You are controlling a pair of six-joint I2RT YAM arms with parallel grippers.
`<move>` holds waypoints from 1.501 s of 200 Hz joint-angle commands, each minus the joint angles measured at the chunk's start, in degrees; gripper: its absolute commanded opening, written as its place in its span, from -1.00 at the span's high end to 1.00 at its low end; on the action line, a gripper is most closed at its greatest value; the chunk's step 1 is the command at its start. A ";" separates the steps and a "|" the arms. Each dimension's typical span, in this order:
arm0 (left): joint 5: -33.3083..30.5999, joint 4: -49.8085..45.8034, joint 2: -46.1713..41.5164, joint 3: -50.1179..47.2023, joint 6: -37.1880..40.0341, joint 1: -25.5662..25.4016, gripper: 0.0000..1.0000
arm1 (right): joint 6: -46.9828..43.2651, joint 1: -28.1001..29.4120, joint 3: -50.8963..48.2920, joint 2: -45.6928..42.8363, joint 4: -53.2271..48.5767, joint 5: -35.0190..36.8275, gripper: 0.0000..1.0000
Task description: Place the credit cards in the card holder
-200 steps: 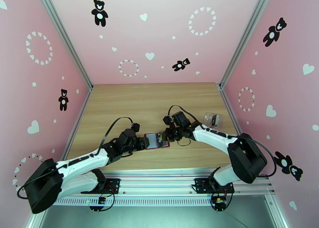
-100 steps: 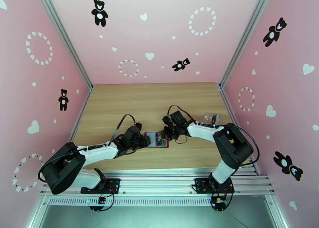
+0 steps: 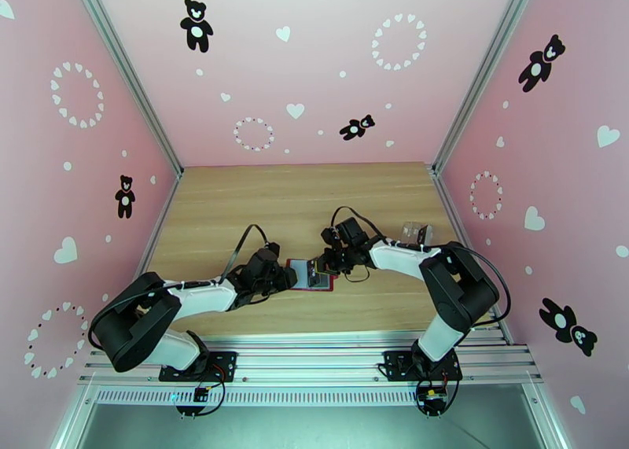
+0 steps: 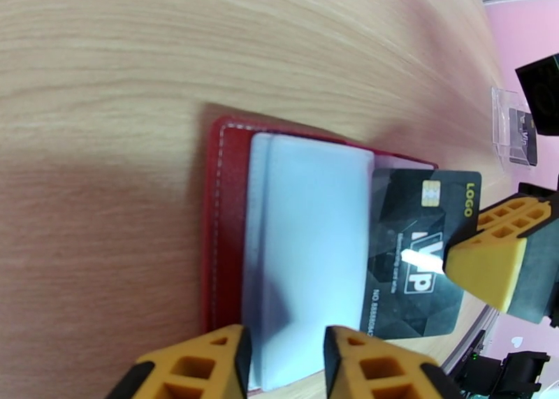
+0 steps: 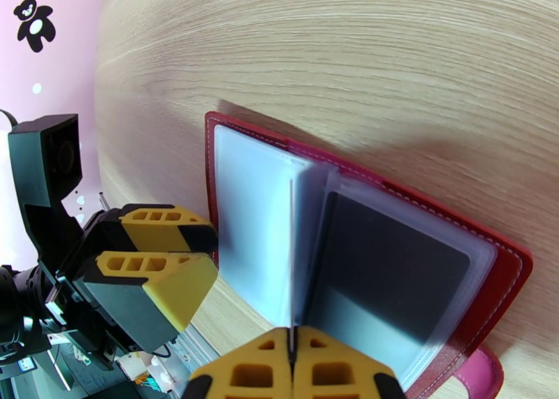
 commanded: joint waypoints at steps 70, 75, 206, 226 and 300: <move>-0.06 -3.03 -4.23 -1.26 -1.00 -1.68 0.33 | -0.06 -0.78 1.19 -2.04 -1.61 -0.02 1.00; -0.17 -3.56 -4.61 -1.06 -0.84 -1.64 0.33 | -0.08 -0.80 1.19 -2.17 -1.59 -0.06 1.00; -0.73 -3.06 1.29 2.90 0.74 -0.22 0.37 | 3.45 -0.97 -1.24 0.26 1.90 -0.16 1.00; -0.27 -1.30 2.32 1.90 0.20 -0.29 0.37 | 3.92 -0.95 -1.93 0.48 2.49 0.07 1.00; 0.39 1.24 2.80 -0.42 -0.61 -0.38 0.37 | 5.39 -0.98 -5.02 0.29 3.48 1.50 1.00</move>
